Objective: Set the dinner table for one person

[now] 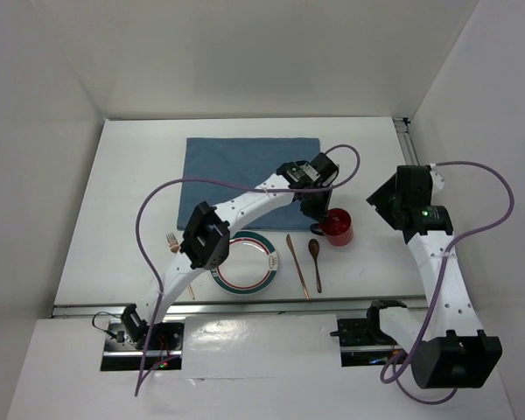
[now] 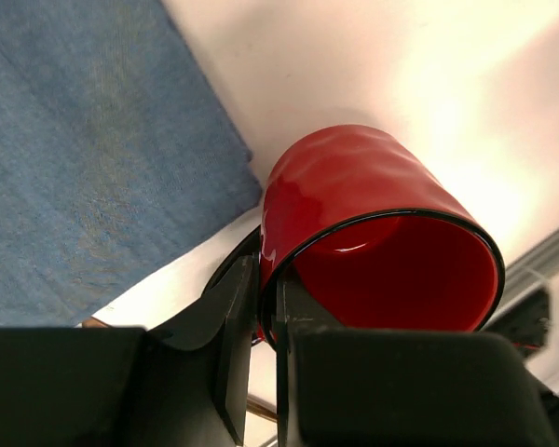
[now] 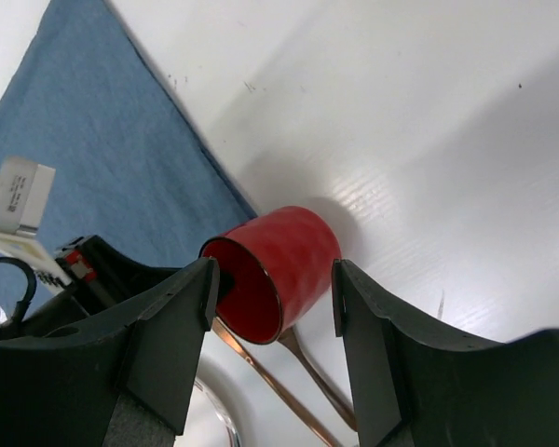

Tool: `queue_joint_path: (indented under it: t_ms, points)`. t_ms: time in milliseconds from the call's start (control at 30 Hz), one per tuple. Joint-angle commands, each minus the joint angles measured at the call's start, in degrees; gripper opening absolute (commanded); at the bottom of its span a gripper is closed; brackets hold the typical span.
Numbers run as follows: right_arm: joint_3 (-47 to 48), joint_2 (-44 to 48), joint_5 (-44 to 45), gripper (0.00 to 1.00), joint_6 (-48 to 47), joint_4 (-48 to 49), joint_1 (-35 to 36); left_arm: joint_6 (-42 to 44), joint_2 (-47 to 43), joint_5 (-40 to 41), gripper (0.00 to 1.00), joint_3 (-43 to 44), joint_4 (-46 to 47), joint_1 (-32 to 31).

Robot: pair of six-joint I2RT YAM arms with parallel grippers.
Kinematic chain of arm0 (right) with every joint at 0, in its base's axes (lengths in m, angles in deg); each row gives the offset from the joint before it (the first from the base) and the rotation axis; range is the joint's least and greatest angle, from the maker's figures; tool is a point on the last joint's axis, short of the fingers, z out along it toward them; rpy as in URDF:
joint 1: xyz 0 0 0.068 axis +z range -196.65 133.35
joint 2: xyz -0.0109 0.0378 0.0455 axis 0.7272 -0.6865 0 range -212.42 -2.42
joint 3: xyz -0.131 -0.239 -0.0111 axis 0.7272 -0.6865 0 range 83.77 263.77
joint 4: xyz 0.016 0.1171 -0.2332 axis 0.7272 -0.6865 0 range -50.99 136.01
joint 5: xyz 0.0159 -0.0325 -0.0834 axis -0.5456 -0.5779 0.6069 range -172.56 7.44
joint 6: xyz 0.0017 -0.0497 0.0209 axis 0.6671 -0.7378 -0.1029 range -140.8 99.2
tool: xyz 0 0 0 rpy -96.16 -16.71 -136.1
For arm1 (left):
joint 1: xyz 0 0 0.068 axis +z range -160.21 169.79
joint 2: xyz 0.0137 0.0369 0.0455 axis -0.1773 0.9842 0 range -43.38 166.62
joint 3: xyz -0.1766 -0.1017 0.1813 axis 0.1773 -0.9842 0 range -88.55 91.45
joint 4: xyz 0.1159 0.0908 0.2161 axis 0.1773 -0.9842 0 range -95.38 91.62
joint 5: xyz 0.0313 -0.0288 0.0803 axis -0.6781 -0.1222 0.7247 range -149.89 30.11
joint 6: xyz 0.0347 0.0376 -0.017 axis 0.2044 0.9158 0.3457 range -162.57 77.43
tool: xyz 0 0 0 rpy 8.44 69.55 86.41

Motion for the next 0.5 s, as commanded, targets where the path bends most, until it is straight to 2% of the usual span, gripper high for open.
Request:
queue_joint_path:
  t_ms: [0,67,100,133,267,367,467]
  points:
    - [-2.5,1.1,0.4,0.63,1.5,-3.4,-0.4,1.3,-0.5,-0.8,0.00,2.4,1.4,-0.9]
    - [-3.9,1.1,-2.0,0.63,1.0,-3.4,-0.4,1.9,0.1,-0.8,0.05,2.4,0.9,-1.5]
    - [-5.2,1.1,-3.4,0.63,0.2,-2.8,-0.4,2.4,0.1,-0.8,0.15,3.0,0.9,-1.5]
    - [-5.7,1.1,-6.2,0.63,0.2,-2.2,-0.4,2.4,0.1,-0.8,0.21,3.0,0.3,-1.5]
    - [-7.9,-0.3,-11.3,0.63,-1.5,-0.6,-0.4,2.9,-0.4,-1.5,0.39,3.0,0.3,-1.5]
    - [-8.5,-2.2,-13.0,0.64,-2.6,0.3,-0.4,2.9,-1.6,-2.7,0.47,3.0,0.9,-1.5]
    - [-9.0,-2.8,-13.8,0.64,-3.4,0.3,-0.4,2.4,-2.1,-3.9,0.50,3.5,1.4,-1.5]
